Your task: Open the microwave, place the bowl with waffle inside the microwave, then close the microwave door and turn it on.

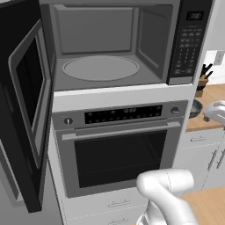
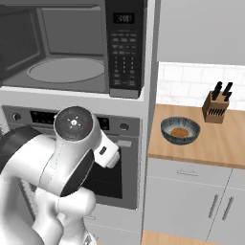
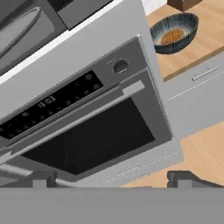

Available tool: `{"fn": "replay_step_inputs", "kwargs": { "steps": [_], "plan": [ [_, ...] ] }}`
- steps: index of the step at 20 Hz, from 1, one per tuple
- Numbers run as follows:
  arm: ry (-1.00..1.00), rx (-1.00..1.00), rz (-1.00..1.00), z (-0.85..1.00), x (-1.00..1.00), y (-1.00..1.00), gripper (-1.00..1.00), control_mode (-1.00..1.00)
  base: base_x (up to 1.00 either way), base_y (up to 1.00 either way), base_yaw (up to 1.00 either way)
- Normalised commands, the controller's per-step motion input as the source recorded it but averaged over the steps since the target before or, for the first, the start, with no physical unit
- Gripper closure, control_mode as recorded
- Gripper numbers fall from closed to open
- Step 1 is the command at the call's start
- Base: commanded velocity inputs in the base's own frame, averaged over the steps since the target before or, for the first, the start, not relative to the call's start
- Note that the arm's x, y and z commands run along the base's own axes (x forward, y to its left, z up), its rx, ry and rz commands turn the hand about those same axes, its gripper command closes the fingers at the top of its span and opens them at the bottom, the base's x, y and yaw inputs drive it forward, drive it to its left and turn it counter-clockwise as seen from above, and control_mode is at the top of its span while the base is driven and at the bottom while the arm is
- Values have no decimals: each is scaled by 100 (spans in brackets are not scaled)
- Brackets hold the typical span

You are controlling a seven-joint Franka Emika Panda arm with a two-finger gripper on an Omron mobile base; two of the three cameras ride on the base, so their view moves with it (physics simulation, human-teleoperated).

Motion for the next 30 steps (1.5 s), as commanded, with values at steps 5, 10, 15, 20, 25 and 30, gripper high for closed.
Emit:
{"fn": "replay_step_inputs", "kwargs": {
  "steps": [5, 10, 15, 20, 25, 30],
  "plan": [
    [9, 1, -20, -38, 29, -100, -100, -100, 0, 0, 0],
    [5, 8, -11, -57, 48, -100, -100, -100, 0, 0, 0],
    [11, 14, 0, -72, 100, -100, -100, -100, 0, 0, 0],
    [16, 11, 0, -61, 100, -100, -100, -100, 0, 0, 0],
    [1, 2, 0, -9, 18, -43, -100, -100, 0, 0, 0],
    [0, 0, 0, 0, 0, 0, -100, -100, 0, 0, 0]
  ]
}}
